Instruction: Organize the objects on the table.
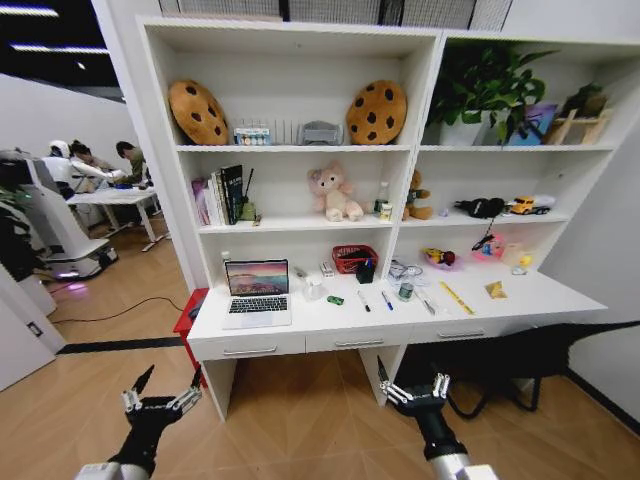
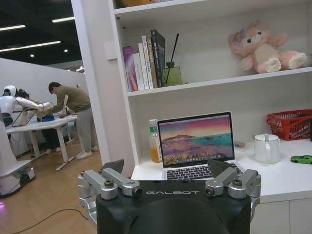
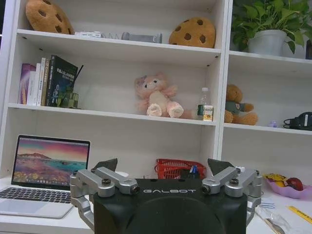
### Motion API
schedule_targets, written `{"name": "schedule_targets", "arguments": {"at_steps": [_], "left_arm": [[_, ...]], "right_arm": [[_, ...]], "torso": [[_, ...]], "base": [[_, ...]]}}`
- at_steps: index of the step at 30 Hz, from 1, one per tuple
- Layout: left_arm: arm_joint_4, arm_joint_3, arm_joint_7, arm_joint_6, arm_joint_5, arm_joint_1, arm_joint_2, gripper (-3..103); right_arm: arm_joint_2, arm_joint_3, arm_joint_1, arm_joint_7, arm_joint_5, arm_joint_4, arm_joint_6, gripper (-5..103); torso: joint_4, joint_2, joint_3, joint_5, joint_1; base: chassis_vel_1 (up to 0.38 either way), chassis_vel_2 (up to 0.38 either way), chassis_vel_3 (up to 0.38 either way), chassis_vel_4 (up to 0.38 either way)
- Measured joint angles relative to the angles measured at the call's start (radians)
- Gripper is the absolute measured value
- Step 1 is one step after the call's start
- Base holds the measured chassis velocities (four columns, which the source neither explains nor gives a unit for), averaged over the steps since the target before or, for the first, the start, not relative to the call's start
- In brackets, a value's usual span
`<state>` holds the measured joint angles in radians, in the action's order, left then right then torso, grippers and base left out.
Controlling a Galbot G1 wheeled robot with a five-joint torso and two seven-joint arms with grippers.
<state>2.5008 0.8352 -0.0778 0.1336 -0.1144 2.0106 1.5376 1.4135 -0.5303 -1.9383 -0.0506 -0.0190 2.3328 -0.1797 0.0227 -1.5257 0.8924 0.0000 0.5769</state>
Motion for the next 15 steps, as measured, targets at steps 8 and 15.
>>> {"name": "schedule_targets", "arguments": {"at_steps": [8, 15], "left_arm": [[-0.004, -0.001, 0.0, -0.008, 0.007, -0.003, 0.004, 97], [-0.006, -0.012, 0.0, -0.006, 0.018, 0.0, 0.013, 97]], "right_arm": [[0.0, 0.0, 0.008, 0.007, -0.011, -0.012, 0.008, 100], [-0.001, 0.0, 0.007, 0.007, -0.013, -0.017, 0.01, 100]], "torso": [[0.0, 0.0, 0.0, 0.0, 0.0], [0.0, 0.0, 0.0, 0.0, 0.0]], "base": [[0.0, 0.0, 0.0, 0.0], [0.0, 0.0, 0.0, 0.0]]}}
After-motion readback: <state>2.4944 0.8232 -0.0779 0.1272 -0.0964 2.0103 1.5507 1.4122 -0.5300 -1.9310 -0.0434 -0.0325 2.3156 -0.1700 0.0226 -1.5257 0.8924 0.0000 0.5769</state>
